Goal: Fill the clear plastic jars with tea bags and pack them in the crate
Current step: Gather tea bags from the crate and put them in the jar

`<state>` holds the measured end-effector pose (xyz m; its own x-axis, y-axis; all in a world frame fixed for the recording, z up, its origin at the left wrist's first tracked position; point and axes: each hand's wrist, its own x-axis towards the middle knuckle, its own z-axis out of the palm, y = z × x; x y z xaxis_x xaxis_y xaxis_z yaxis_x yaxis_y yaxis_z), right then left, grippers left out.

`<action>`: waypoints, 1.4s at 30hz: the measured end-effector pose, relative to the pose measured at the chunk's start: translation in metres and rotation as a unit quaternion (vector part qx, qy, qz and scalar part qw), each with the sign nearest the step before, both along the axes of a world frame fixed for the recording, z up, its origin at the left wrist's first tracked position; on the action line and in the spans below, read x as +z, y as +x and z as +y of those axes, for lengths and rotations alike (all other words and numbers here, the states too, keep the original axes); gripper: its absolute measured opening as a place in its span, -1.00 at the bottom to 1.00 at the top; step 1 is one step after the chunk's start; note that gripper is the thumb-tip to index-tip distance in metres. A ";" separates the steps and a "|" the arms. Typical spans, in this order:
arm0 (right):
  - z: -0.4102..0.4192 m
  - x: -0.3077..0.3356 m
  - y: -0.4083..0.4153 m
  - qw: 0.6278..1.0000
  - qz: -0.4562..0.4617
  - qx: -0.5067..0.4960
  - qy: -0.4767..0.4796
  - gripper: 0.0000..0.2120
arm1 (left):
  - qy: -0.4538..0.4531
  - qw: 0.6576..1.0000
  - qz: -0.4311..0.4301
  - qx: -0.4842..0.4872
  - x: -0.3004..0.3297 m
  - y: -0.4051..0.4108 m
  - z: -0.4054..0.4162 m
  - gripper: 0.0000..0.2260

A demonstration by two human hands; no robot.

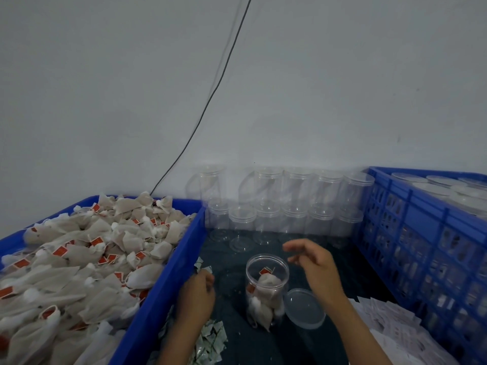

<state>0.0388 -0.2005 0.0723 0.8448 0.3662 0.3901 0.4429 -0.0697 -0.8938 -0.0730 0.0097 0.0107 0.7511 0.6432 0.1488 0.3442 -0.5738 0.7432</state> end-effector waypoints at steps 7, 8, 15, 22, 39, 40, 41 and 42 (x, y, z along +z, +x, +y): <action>-0.016 -0.077 0.006 0.958 0.193 -0.157 0.141 -0.59 | 0.118 0.985 0.125 -0.001 -0.019 -0.019 -0.002 -0.79; -0.016 -0.084 0.006 0.957 0.203 -0.160 0.133 -0.61 | 0.126 0.984 0.127 0.001 -0.019 -0.018 -0.002 -0.80; -0.019 -0.099 -0.010 0.981 0.124 -0.137 0.050 -0.62 | 0.100 0.989 0.107 0.011 -0.011 -0.015 -0.005 -0.86; -0.025 -0.099 -0.018 0.992 0.026 -0.110 -0.053 -0.62 | 0.067 0.996 -0.059 0.025 0.013 -0.002 -0.022 -0.83; -0.042 -0.092 -0.011 0.958 -0.069 -0.256 -0.110 -0.66 | -0.007 0.976 -0.206 -0.073 0.032 0.029 -0.059 -0.78; -0.046 -0.090 -0.006 0.950 -0.053 -0.282 -0.122 -0.66 | -0.063 0.969 -0.223 -0.086 0.027 0.029 -0.061 -0.75; -0.050 -0.089 0.000 0.942 -0.030 -0.298 -0.150 -0.67 | -0.116 0.959 -0.237 -0.102 0.023 0.029 -0.063 -0.71; -0.054 -0.088 0.006 0.933 -0.003 -0.304 -0.192 -0.68 | -0.159 0.949 -0.246 -0.118 0.019 0.029 -0.066 -0.66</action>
<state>0.0453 -0.2542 -0.0156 0.9405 -0.0666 0.3333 0.2211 -0.6250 -0.7487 -0.0444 -0.0563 0.0295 0.7694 0.5375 0.3452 -0.1996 -0.3110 0.9292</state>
